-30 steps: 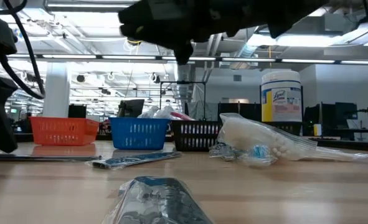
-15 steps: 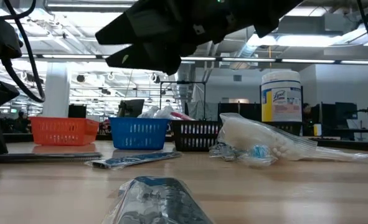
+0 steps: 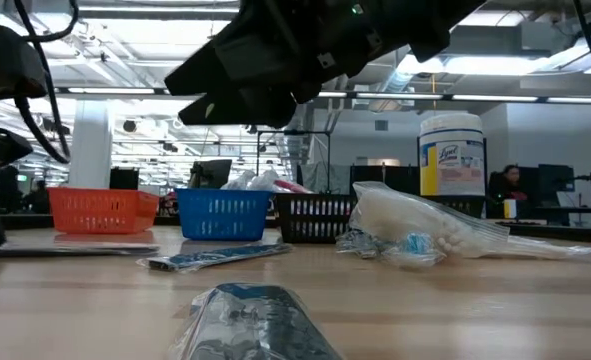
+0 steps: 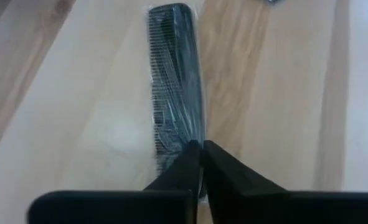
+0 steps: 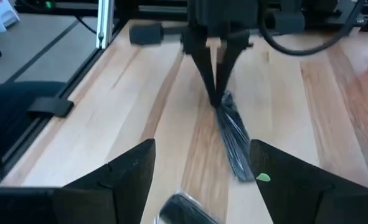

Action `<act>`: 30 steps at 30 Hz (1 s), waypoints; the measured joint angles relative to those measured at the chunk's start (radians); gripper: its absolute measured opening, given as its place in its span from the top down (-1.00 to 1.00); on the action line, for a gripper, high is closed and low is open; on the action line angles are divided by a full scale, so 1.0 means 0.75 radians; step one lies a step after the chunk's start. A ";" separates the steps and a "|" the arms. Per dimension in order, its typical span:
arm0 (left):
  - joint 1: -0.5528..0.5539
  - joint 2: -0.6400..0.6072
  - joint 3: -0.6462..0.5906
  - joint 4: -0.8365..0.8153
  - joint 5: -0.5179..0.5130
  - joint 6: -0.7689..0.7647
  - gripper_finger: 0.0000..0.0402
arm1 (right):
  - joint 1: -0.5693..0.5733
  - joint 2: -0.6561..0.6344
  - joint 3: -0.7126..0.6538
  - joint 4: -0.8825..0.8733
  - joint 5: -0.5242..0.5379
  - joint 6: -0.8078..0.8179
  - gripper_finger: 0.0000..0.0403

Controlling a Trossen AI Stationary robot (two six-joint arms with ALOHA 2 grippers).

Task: Pick & Place Travel size toiletries
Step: Put the black comb into the right black bin

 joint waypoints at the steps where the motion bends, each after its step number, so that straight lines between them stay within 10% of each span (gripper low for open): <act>1: 0.001 -0.020 -0.002 0.001 0.015 0.003 0.98 | 0.000 0.000 0.000 -0.009 0.000 -0.012 -0.26; 22: 0.017 -0.122 -0.070 0.092 -0.094 -0.032 1.00 | 0.002 0.000 0.000 -0.025 0.004 -0.175 -0.26; 30: 0.045 -0.257 -0.068 0.104 -0.144 -0.019 1.00 | 0.021 0.001 0.000 -0.051 0.226 -0.257 -0.26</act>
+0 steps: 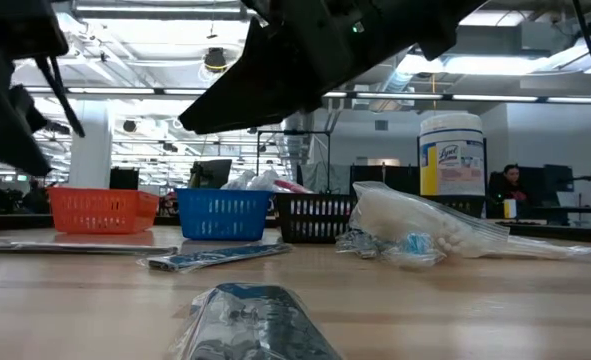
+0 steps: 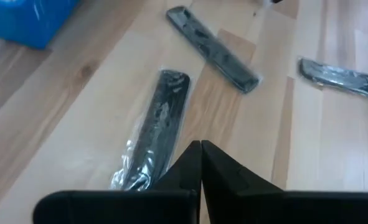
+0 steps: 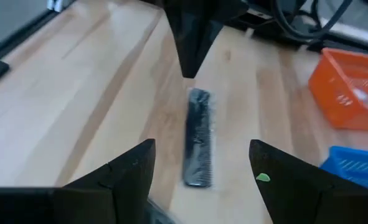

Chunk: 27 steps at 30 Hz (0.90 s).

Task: Pick & Place Travel size toiletries
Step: Put the black comb into the right black bin

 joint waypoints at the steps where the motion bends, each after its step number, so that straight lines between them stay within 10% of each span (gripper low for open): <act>1: 0.003 -0.009 0.000 -0.001 0.006 0.014 1.00 | 0.006 0.000 0.000 0.000 0.021 -0.009 -0.26; 14: -0.009 0.080 -0.062 0.108 -0.003 0.098 0.80 | 0.044 0.273 0.219 -0.113 -0.045 0.012 -0.09; 27: -0.071 0.079 -0.093 0.140 -0.070 0.116 -0.48 | 0.022 0.370 0.599 -0.504 0.013 0.008 -0.18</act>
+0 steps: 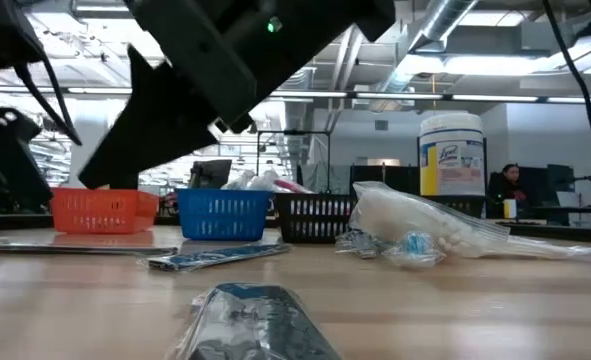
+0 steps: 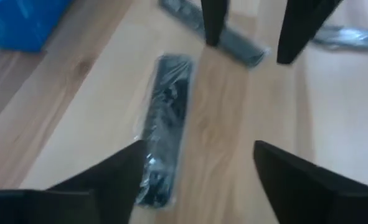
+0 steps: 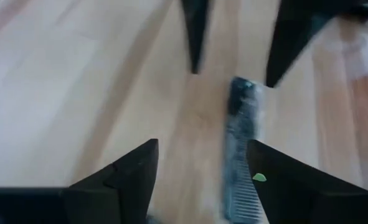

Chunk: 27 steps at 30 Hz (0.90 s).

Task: Pick & Place Travel size toiletries
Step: Put the black comb into the right black bin

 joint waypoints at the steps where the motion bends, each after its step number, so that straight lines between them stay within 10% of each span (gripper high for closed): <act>1: 0.004 0.000 -0.011 0.000 0.017 -0.015 -0.56 | -0.013 0.003 0.000 -0.001 -0.006 -0.002 -0.20; 9: 0.005 0.000 -0.075 0.020 0.066 -0.101 -0.83 | -0.090 0.026 -0.037 0.024 -0.053 0.021 -0.24; 27: 0.022 -0.002 -0.154 0.095 0.075 -0.100 -0.71 | -0.099 0.123 -0.024 -0.004 -0.159 0.158 -0.24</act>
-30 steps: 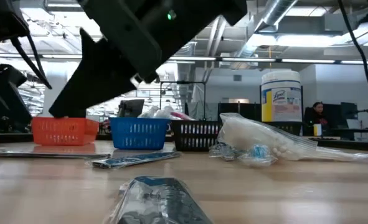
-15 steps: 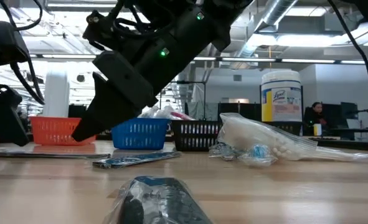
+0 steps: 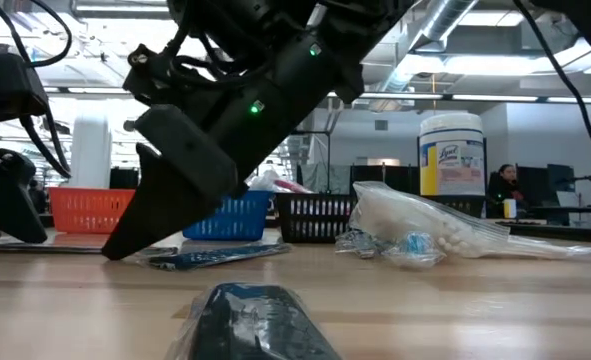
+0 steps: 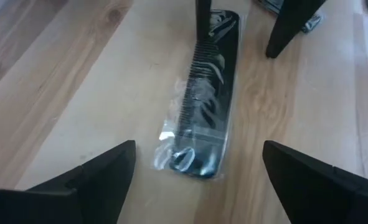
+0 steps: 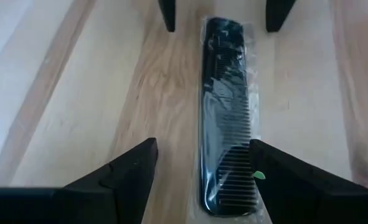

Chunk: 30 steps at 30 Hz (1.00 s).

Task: Pick & Place Travel size toiletries
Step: Put the black comb into the right black bin

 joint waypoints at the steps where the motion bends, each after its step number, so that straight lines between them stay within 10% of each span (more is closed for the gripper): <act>1: 0.000 0.000 0.000 0.003 0.002 0.001 -0.71 | -0.008 0.001 0.000 -0.010 -0.016 0.028 -0.24; 30: 0.000 0.002 0.001 0.095 0.018 0.000 -0.70 | -0.062 -0.006 0.004 -0.119 -0.028 0.153 0.97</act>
